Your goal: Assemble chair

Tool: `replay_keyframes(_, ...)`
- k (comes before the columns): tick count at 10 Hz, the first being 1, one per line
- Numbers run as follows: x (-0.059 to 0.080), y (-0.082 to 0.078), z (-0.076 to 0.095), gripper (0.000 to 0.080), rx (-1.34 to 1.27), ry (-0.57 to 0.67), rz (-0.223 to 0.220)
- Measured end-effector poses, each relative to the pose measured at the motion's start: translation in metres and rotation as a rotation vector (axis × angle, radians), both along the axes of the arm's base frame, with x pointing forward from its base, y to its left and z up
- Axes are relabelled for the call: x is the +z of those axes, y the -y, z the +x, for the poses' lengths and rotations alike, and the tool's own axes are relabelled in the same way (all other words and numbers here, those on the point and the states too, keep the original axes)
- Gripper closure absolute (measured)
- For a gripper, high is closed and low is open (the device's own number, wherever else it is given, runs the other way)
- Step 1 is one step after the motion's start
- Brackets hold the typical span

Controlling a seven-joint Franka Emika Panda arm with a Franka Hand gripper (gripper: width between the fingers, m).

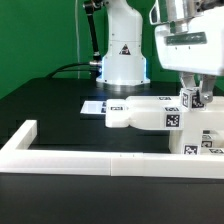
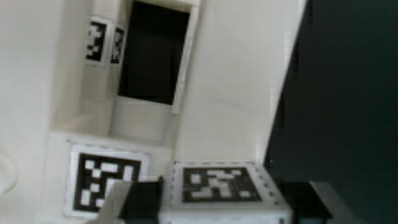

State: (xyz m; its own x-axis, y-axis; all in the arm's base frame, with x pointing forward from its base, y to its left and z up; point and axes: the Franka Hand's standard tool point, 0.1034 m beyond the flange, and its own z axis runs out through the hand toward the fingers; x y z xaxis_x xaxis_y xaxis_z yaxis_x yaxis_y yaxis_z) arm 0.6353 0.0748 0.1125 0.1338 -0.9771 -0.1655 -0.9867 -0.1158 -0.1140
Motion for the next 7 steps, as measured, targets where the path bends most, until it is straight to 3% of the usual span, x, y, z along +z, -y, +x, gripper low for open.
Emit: replay_keyframes(7,0.0007,0.0014,0.0022,0.051,-0.377,-0.059,0.064)
